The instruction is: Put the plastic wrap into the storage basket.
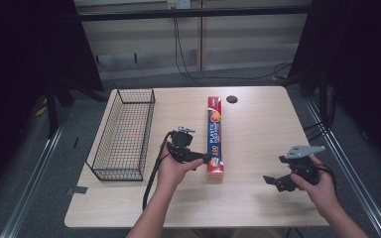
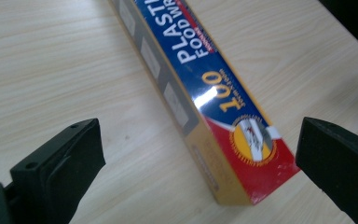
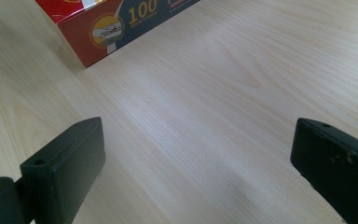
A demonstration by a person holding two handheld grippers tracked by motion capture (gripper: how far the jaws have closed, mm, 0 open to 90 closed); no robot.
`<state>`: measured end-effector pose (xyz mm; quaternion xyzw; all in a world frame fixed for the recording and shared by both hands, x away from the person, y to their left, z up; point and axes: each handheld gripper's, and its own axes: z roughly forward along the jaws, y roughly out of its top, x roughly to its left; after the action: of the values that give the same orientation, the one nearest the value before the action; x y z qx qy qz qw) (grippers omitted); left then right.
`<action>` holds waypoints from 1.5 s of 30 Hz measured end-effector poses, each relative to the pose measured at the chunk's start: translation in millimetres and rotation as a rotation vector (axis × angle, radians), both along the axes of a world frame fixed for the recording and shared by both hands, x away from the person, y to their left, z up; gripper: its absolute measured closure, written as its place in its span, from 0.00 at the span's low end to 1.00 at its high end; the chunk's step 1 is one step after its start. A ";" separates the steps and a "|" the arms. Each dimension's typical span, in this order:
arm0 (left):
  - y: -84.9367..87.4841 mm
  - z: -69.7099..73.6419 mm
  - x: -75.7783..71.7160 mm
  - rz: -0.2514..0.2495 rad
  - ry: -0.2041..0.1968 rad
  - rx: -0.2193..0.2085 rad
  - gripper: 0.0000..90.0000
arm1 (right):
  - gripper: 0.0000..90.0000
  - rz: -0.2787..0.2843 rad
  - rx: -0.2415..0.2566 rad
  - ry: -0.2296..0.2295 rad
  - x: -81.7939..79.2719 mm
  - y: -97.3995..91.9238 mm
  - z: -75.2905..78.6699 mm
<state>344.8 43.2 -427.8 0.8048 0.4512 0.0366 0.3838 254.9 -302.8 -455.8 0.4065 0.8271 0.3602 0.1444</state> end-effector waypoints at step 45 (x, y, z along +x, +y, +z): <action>-61.5 -18.9 74.0 0.147 0.020 0.040 0.08 | 0.03 0.005 0.010 -0.003 2.7 -3.8 -1.0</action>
<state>418.8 -18.3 -446.7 0.7775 0.5119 0.0658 0.3593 257.6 -306.6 -456.8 0.4045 0.8261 0.3655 0.1428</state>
